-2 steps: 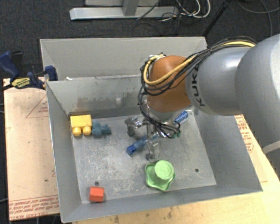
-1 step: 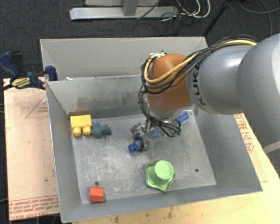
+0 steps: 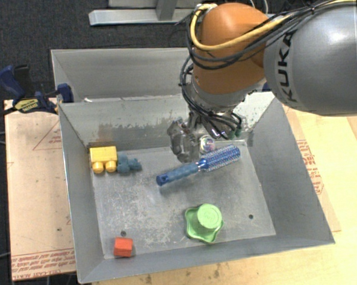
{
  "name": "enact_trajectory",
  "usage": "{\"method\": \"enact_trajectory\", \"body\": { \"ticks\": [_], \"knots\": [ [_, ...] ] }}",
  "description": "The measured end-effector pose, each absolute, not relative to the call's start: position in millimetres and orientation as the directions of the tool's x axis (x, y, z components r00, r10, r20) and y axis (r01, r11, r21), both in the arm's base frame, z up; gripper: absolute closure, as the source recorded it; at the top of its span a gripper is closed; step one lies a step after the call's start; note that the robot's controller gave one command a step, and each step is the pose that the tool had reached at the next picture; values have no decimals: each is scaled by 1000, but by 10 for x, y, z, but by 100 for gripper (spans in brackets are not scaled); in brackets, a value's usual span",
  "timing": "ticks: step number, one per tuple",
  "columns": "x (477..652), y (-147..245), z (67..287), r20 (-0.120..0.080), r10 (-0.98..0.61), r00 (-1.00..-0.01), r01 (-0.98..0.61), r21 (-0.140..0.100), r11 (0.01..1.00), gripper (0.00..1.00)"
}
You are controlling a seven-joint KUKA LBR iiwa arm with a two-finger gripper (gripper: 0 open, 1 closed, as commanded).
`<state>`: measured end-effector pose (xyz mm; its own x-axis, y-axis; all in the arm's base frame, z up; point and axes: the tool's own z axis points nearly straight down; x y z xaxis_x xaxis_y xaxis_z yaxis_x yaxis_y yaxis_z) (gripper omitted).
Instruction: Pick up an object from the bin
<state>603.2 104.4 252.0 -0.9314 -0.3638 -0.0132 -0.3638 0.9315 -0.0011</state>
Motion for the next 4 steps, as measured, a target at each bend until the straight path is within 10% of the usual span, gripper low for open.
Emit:
{"method": "enact_trajectory", "body": {
  "ticks": [1, 2, 3, 4],
  "knots": [
    [5793, 592, 1937, 3, -458, -889, -458, 1, 889, 100],
    [5804, 612, 1958, -2, -460, -888, -460, 1, 888, 0],
    [6272, 716, 664, 0, -643, -766, -643, 2, 766, 0],
    [6289, 714, 709, -4, -641, -767, -641, 0, 767, 100]
  ]
}}
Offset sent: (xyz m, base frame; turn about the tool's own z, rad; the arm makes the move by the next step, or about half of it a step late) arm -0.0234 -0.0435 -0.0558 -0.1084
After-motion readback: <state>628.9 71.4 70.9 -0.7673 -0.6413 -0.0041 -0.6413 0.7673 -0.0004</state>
